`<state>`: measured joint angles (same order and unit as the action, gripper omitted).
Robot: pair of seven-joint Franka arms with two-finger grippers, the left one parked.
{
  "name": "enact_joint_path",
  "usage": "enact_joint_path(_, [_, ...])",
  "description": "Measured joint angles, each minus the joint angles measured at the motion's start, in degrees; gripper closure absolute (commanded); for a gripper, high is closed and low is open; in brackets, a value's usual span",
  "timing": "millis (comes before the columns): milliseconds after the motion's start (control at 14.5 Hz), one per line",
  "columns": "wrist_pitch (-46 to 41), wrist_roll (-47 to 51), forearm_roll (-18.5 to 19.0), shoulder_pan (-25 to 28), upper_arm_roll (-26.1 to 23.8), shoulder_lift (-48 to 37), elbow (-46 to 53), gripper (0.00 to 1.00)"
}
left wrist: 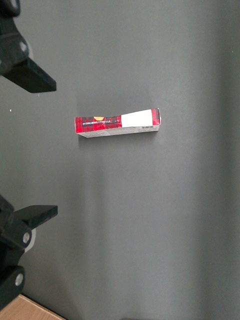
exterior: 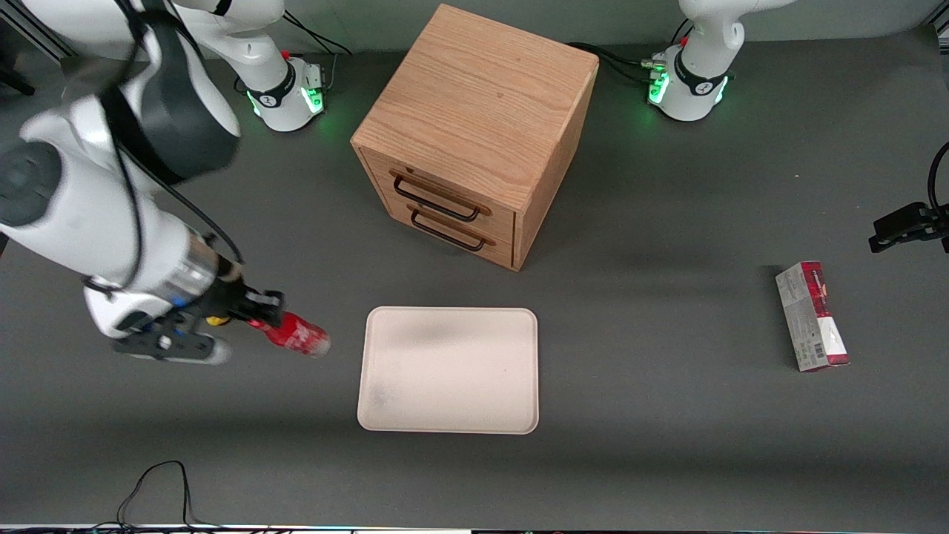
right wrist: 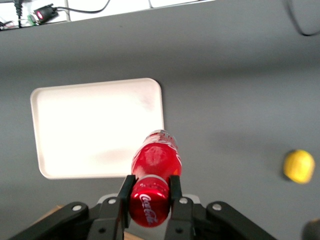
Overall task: Place coke bottle on tray
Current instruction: 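Lift the bottle and carry it toward the cream tray, then lower the bottle onto the tray's edge and open the right gripper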
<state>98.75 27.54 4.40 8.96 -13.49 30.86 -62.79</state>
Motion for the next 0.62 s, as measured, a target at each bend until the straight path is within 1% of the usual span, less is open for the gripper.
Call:
enact_joint_path(207, [6.37, 2.53, 3.28, 3.15, -0.14, 6.76, 1.66, 1.00])
enact_joint_path(345, [10.54, 3.46, 4.72, 4.62, -0.15, 11.19, 1.92, 1.00])
enact_joint_path(483, [12.96, 3.63, 6.26, 5.02, -0.15, 14.71, 2.10, 1.00])
enact_joint_path(621, [16.23, 3.63, 7.01, 4.98, 0.01, 17.20, 1.60, 1.00])
